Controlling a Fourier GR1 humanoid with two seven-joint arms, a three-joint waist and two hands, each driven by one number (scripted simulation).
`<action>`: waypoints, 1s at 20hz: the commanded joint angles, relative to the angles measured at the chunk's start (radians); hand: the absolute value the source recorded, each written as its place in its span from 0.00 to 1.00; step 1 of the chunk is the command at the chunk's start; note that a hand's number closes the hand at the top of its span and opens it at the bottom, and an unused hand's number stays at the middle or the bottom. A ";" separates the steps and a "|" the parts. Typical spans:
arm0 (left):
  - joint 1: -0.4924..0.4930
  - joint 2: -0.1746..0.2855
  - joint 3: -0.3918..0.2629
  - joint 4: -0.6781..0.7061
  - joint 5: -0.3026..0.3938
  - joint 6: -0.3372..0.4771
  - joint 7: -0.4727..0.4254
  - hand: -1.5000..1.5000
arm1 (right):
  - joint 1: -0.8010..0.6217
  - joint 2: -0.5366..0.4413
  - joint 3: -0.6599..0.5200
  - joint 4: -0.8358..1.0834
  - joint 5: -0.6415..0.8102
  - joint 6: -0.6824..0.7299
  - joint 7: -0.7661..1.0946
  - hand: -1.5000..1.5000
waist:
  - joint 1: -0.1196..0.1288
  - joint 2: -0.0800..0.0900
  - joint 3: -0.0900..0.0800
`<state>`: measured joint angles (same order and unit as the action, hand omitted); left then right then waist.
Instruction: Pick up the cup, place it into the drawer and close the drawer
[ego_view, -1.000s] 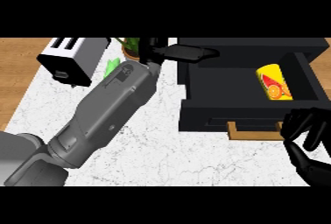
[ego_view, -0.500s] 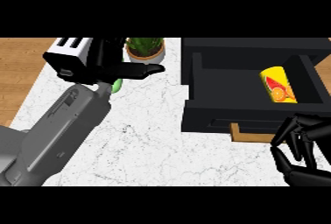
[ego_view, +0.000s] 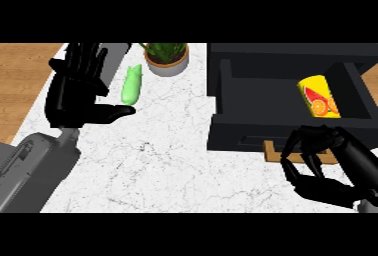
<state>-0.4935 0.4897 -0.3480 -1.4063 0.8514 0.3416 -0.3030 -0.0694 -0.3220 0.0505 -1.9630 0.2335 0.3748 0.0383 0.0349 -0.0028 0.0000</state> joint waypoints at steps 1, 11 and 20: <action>0.127 0.019 0.008 -0.040 0.007 -0.080 -0.048 0.00 | -0.055 -0.037 0.095 0.120 0.229 -0.038 -0.101 1.00 | 0.011 0.006 0.000; 0.298 0.101 0.155 -0.109 0.014 -0.211 -0.039 0.00 | -0.138 0.048 0.184 0.516 0.486 -0.239 -0.257 0.00 | -0.021 0.004 0.000; 0.323 0.081 0.243 -0.035 -0.001 -0.353 -0.055 0.00 | -0.390 0.138 0.161 0.955 0.609 -0.334 -0.305 0.00 | -0.021 0.007 0.000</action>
<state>-0.1455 0.5734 -0.1447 -1.4905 0.8527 0.0462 -0.3683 -0.3481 -0.2332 0.2221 -1.2047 0.7944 0.0927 -0.2378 0.0159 0.0024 0.0001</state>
